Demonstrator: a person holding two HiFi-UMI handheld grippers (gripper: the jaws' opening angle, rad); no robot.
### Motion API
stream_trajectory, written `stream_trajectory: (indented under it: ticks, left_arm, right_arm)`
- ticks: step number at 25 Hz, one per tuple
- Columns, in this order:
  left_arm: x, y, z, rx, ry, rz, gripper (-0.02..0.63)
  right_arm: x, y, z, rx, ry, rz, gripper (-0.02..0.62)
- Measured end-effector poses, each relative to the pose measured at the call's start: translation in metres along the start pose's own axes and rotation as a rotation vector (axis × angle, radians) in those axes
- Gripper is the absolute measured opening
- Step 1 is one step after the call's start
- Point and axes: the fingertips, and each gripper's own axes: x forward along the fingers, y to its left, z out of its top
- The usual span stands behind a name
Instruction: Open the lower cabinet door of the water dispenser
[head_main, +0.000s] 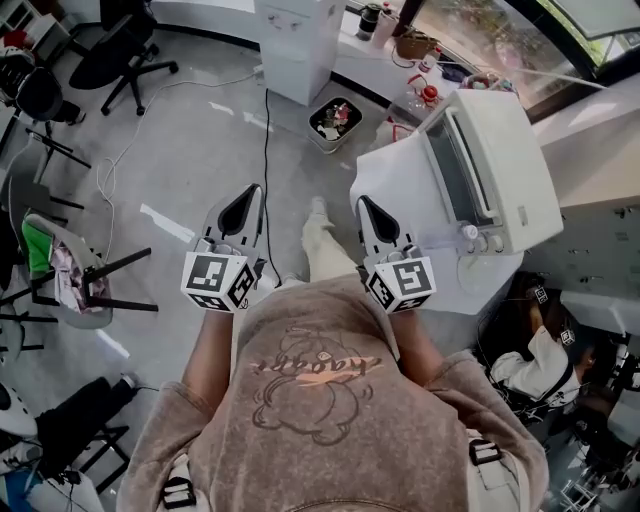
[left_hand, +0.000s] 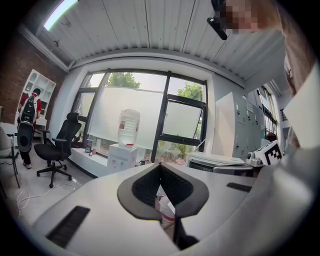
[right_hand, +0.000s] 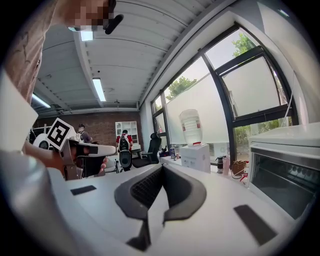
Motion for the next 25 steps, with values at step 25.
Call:
stream_trajectory:
  ticks: [25]
  left_arm:
    - [0.241, 0.131, 0.069, 0.007, 0.032, 0.008, 0.012]
  right_arm:
    - [0.248, -0.146, 0.069, 0.048, -0.021, -0.009, 0.000]
